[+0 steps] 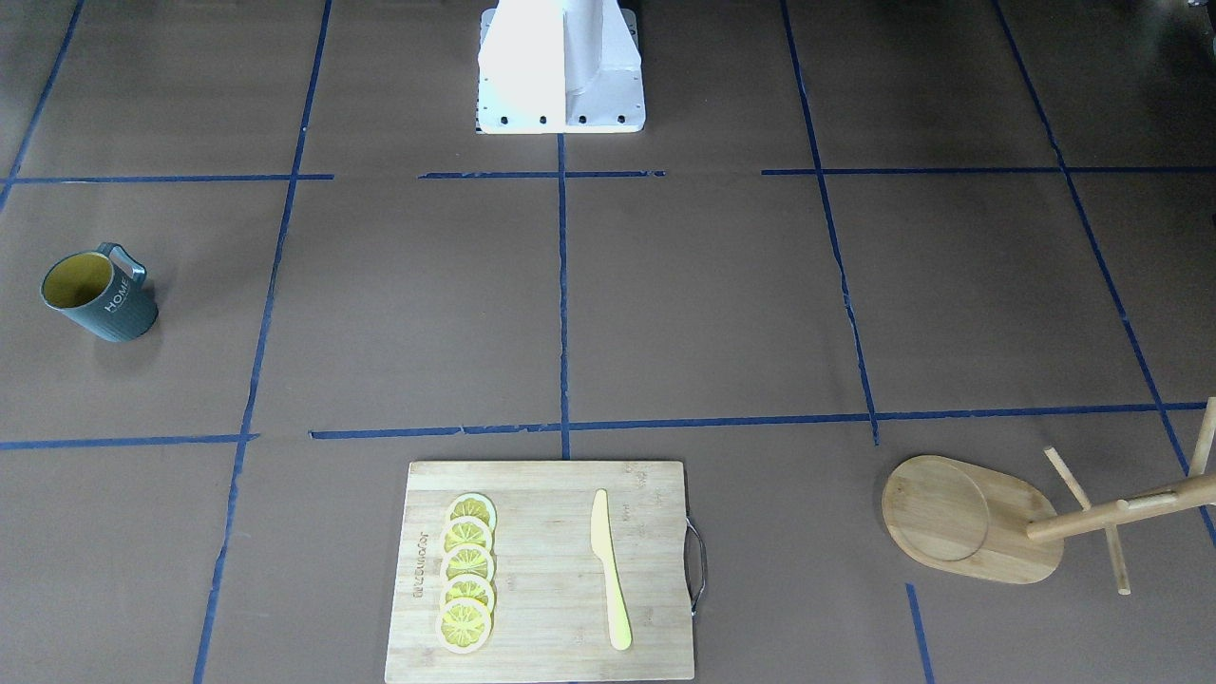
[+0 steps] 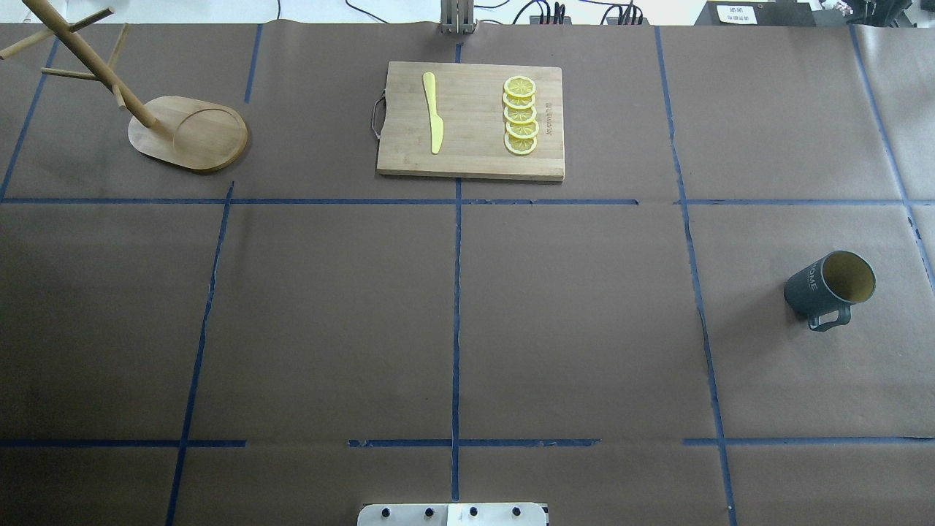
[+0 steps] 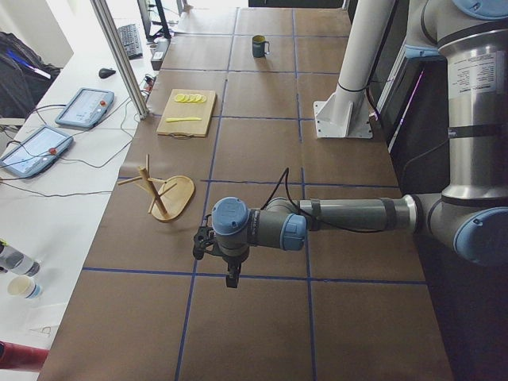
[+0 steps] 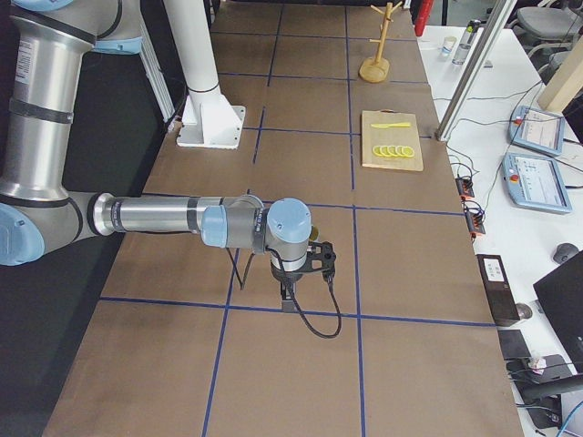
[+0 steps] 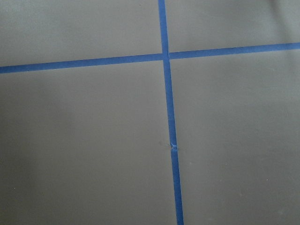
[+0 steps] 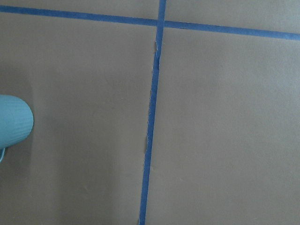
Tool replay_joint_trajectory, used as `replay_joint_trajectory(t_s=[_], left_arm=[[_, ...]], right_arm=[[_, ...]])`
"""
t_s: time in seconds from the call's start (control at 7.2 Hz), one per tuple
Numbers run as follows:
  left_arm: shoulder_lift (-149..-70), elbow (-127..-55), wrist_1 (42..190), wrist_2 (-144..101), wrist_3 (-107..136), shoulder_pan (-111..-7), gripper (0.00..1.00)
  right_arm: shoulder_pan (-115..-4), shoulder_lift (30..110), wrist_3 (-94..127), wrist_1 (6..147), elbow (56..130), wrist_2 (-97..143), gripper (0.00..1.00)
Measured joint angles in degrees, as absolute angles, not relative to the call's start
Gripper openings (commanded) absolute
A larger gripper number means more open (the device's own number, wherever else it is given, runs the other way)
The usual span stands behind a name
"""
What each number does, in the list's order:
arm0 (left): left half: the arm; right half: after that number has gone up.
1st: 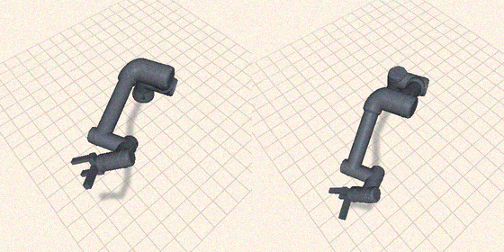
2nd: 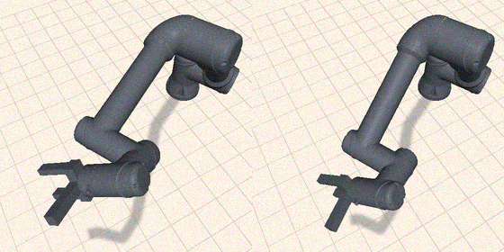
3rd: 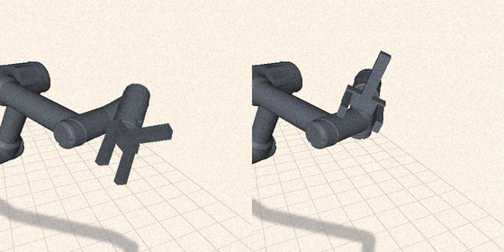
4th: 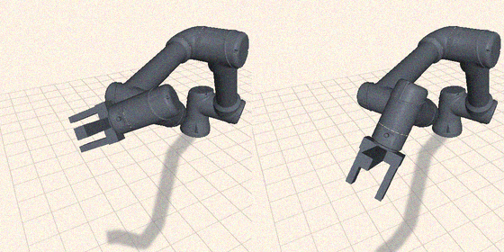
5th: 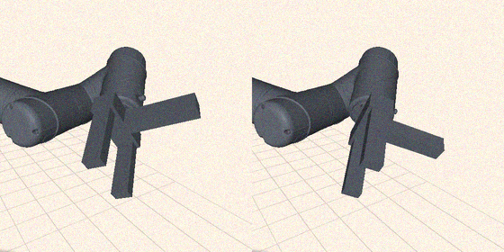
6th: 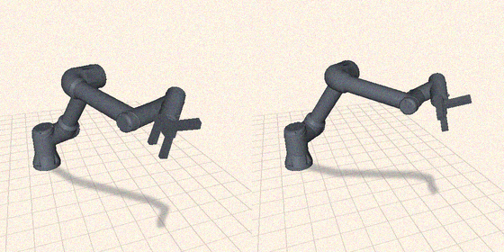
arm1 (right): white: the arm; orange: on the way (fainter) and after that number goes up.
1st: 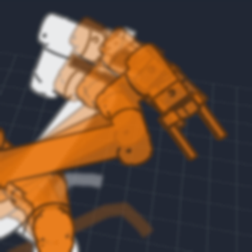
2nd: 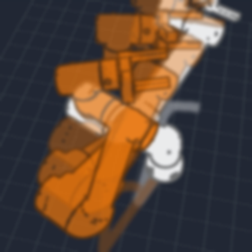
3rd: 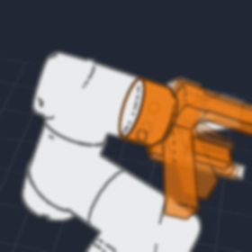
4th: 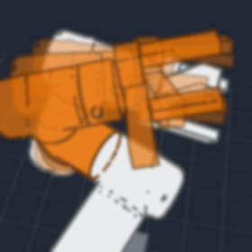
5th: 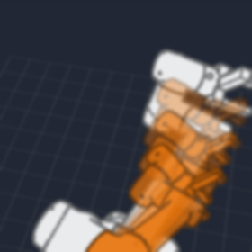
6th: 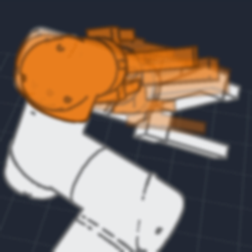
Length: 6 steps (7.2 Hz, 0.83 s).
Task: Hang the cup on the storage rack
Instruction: 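Lower the right gripper toward the teal mug's rim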
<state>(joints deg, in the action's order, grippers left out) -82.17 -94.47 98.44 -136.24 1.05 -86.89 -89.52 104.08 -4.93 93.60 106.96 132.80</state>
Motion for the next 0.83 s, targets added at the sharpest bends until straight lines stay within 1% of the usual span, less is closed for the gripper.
replay_joint_trajectory(t_s=[0.56, 0.83], left_arm=[[-82.32, -94.68, 98.46, -136.29, 1.05, -86.85, 1.0], [-82.51, -94.57, 98.57, -136.31, 1.05, -86.81, 1.0]], right_arm=[[-88.91, 103.22, -4.36, 93.25, 107.2, 133.64, 1.0], [-84.72, 99.66, 0.31, 89.9, 107.35, 135.53, 1.0]])
